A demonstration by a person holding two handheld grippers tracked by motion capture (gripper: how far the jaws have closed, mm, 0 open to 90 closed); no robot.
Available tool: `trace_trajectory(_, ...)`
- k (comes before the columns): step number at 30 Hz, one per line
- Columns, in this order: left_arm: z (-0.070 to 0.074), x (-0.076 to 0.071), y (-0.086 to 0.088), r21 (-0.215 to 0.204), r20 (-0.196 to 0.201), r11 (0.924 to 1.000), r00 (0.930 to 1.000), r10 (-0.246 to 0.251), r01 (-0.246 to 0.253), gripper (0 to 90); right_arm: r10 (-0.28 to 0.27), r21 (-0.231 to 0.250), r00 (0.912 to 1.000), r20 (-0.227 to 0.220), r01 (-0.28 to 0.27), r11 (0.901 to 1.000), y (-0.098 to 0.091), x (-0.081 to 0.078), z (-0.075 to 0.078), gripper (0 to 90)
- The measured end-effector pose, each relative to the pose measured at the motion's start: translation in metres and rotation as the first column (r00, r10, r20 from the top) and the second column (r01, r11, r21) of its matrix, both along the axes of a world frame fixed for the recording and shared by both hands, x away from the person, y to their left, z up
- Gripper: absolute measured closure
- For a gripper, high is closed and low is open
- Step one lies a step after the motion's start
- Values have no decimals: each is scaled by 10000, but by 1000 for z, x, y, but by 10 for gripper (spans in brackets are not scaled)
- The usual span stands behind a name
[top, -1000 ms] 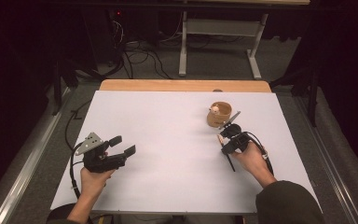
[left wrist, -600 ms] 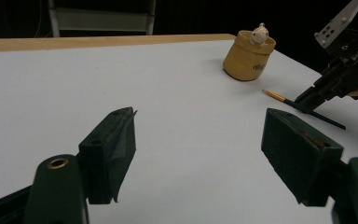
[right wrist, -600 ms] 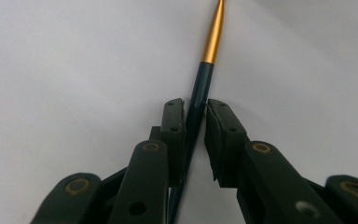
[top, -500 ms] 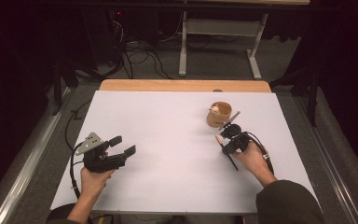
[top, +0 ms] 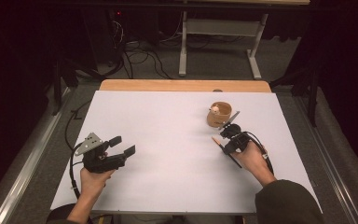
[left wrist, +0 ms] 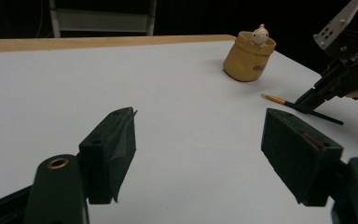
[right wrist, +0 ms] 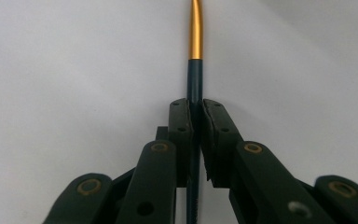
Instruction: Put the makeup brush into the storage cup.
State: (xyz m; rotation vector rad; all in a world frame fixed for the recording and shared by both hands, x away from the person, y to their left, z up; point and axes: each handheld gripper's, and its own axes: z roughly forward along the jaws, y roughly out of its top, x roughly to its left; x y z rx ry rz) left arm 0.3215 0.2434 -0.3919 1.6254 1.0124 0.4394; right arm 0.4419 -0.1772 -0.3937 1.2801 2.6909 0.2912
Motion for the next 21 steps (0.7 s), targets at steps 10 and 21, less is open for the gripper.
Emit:
trace_trajectory(10,0,-1,-1,68,93,10000,10000,18,-19,270,187,107,9998,94,-188,9998,-2,-1,0,853)
trace_trajectory(21,0,-1,-2,100,151,9999,9999,3,-4,276,257,596,9996,107,-263,9979,-7,-3,1,854)
